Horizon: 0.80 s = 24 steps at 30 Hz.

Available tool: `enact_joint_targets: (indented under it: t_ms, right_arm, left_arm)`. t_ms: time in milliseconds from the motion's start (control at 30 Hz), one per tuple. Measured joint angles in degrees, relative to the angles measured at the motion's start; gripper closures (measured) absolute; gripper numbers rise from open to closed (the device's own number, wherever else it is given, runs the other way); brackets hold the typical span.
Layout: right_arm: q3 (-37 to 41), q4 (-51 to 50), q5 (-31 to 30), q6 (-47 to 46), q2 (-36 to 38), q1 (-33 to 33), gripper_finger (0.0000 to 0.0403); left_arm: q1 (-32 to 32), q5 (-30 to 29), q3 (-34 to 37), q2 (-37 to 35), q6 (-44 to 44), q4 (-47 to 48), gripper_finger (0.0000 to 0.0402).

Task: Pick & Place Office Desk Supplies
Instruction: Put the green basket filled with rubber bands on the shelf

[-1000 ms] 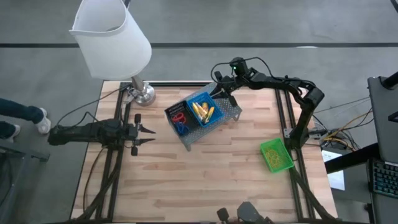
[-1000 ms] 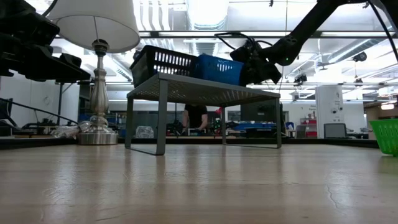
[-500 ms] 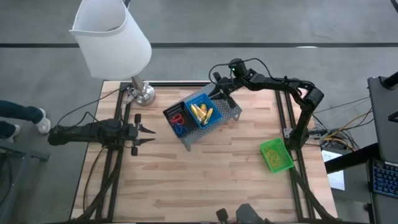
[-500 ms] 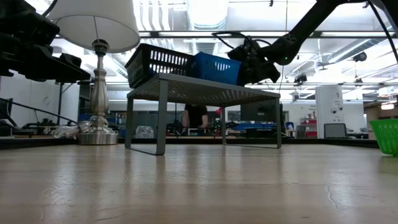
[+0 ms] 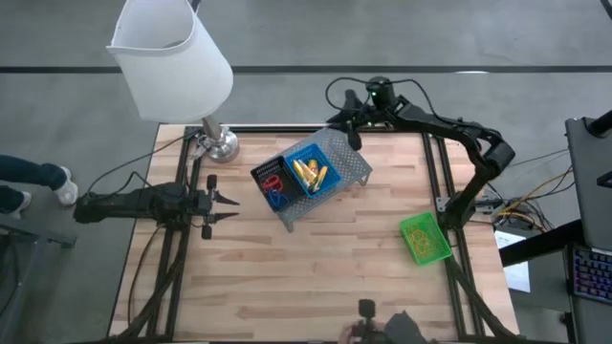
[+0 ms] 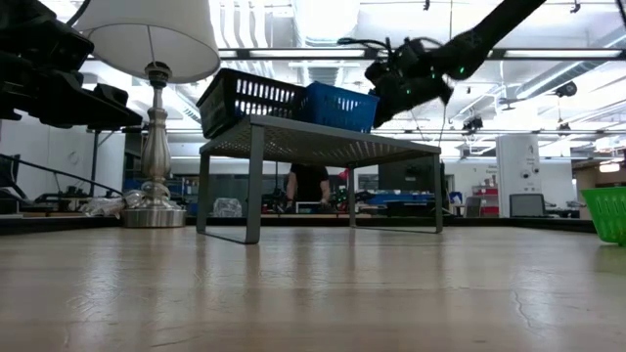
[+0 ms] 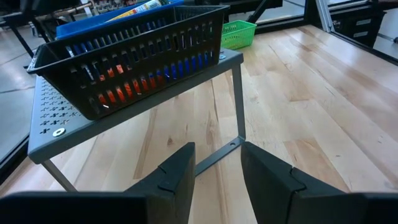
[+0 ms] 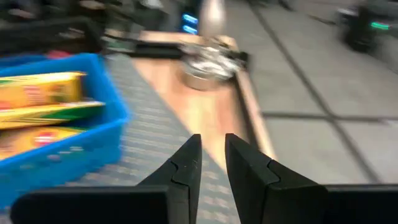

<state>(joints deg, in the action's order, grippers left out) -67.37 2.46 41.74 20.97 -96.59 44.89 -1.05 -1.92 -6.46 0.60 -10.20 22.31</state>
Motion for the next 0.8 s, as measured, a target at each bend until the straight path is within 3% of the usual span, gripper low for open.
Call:
enact_joint_targets:
  t_ms: [133,433,700,800]
  right_arm:
    - [0.11,-5.40,-8.42,-0.02,4.88,-0.84,0.0335]
    - [0.12,-27.71,-10.29,-10.46,19.68,-1.68,0.0335]
    - [1.07,-43.90,-37.69,-21.71,27.05,-12.82,0.0335]
    - [1.07,-48.87,-44.24,-28.91,28.15,-17.51,0.0335]
  left_arm:
    - [-0.01,0.01,0.00,0.00,0.02,0.00,0.0268]
    - [0.01,-0.01,0.00,0.00,0.01,0.00,0.0268]
    - [0.00,0.01,0.00,0.00,0.00,0.00,0.0268]
    - [0.00,-0.01,0.00,0.00,0.01,0.00,0.0268]
